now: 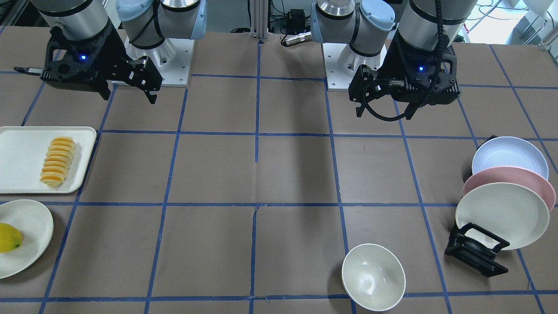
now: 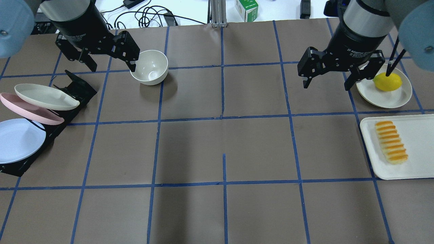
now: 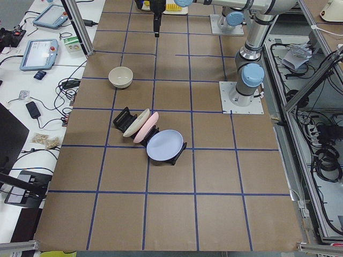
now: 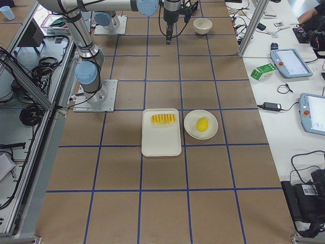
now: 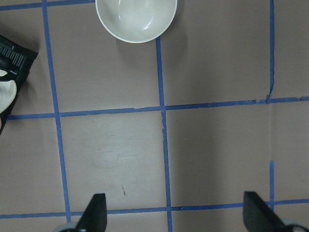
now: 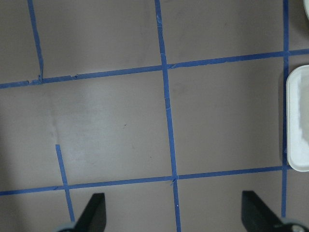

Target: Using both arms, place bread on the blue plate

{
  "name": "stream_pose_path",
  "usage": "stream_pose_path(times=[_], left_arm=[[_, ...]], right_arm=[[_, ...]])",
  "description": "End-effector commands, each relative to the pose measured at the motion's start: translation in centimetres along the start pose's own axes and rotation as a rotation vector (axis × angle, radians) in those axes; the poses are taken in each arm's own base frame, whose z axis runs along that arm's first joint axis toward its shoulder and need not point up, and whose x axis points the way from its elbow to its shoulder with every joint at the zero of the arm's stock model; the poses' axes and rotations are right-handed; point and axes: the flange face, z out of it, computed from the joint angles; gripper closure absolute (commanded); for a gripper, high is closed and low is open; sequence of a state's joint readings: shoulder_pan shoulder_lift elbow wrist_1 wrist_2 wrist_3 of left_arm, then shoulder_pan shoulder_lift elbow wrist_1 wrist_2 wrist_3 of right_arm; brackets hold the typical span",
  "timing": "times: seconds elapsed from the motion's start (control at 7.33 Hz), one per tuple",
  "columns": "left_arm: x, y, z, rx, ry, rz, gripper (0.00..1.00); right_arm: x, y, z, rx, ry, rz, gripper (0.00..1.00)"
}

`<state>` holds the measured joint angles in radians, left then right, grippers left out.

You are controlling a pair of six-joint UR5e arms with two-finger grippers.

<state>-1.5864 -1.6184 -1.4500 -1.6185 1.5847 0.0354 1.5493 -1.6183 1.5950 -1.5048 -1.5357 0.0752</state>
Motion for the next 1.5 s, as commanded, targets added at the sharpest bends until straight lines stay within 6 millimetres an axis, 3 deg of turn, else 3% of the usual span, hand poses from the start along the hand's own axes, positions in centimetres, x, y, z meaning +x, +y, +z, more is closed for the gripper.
stream_pose_path(times=[0.0,0.27,0.41,0.55,0.68,0.95,1.09,1.23,1.36], left_arm=[[0.0,0.0,0.2,-0.004,0.002,0.0,0.0],[-1.0,1.6,0.6,-0.047,-0.004,-0.018,0.0],[-5.6,1.7,0.4,-0.056,-0.091,-0.089,0.0],[-13.3,1.7,2.4,-0.108,-0.129,-0.27,0.0],[-20.4,3.1,4.8,-0.157,-0.119,-0.438,0.0],[-32.9,7.4,6.4,-0.217,-0.142,-0.551,0.0],[-39.6,9.6,7.7,-0.227,-0.125,-0.529,0.0],[-43.9,10.8,10.6,-0.227,-0.115,-0.522,0.0],[-46.5,10.4,13.5,-0.144,-0.175,-0.531,0.0]], right_arm=[[0.0,0.0,0.1,-0.002,0.0,0.0,0.0],[0.1,0.0,0.2,-0.003,0.006,0.0,0.0],[0.2,-0.1,0.2,-0.004,0.015,-0.003,0.0],[0.2,-0.2,0.4,-0.008,0.017,-0.007,0.0],[0.4,-0.4,0.5,-0.009,0.02,-0.001,0.0],[1.3,-1.0,1.0,-0.015,0.023,0.005,0.0],[3.2,-2.2,3.0,-0.049,0.02,0.05,0.0],[6.6,-3.5,4.5,-0.066,0.014,0.113,0.0],[11.3,-4.4,5.4,-0.062,0.028,0.105,0.0]])
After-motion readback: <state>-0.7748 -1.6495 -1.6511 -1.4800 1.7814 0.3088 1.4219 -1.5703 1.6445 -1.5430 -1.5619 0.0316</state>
